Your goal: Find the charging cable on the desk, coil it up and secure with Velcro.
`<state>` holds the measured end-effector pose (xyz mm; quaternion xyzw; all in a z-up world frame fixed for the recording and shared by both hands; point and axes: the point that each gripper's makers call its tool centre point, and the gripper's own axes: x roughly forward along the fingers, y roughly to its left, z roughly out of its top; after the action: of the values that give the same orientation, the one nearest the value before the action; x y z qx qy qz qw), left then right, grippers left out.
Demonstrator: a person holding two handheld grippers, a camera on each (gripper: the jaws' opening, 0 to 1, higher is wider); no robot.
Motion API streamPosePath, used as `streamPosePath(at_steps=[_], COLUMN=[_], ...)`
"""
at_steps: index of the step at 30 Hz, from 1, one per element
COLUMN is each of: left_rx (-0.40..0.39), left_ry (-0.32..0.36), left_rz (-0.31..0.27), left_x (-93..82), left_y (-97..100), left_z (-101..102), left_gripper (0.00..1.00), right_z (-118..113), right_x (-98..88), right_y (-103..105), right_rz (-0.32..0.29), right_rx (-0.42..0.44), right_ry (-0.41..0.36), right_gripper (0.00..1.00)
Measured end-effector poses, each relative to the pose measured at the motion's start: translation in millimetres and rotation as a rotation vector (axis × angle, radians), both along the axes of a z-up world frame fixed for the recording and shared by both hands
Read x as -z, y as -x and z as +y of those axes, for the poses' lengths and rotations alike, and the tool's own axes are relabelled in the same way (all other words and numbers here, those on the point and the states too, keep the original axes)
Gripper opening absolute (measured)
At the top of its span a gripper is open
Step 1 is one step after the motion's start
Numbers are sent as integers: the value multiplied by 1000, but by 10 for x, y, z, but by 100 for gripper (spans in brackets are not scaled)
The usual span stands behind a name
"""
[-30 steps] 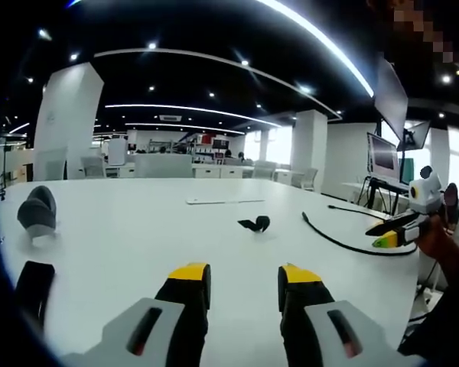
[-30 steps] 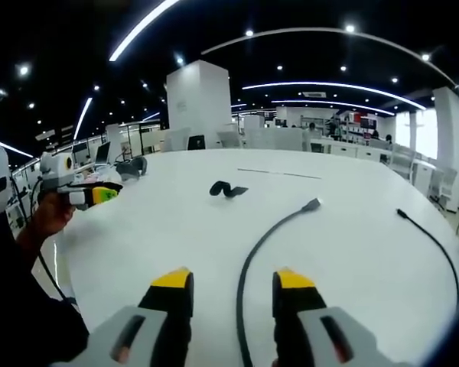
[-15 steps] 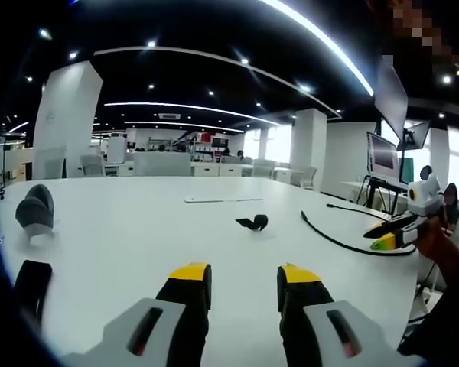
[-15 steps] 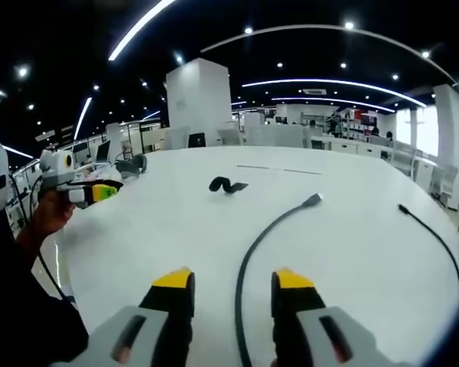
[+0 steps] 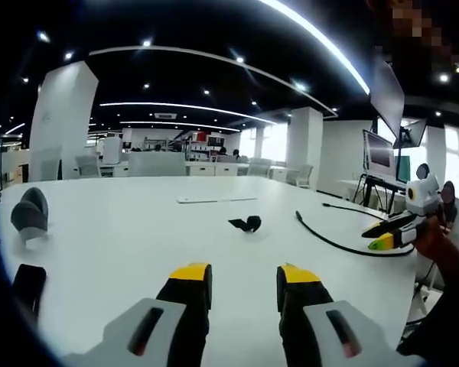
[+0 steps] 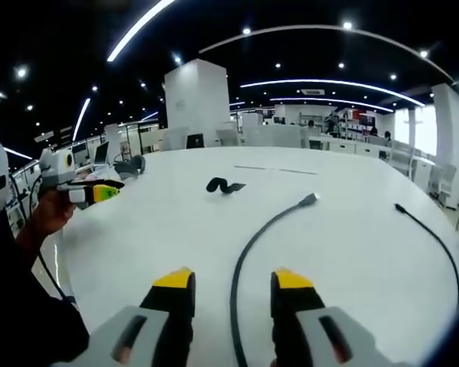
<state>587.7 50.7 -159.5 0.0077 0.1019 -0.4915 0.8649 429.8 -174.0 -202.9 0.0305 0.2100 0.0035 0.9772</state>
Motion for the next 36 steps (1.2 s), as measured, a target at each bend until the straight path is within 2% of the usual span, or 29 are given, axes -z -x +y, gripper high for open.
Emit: streamPosePath(at_steps=[7,17,26,36], left_rx=[16,46,66,66], left_ry=[-3,8,-1,-14], left_rz=[1,4,14,31], left_x=[3,-28,39,163], left_y=[42,104,124,122], left_z=[-53,-164,-268,-388], left_gripper=[34,34,34,33], right_z=[-187,-336,-460,-766], right_x=[-52,-55,-26,142], right_y=[75,155,225,379], right_rz=[-11,-5,12,59], right_rx=[46,91,123,206], right_ry=[17,23,30,29], right_gripper=[40,40,39,39])
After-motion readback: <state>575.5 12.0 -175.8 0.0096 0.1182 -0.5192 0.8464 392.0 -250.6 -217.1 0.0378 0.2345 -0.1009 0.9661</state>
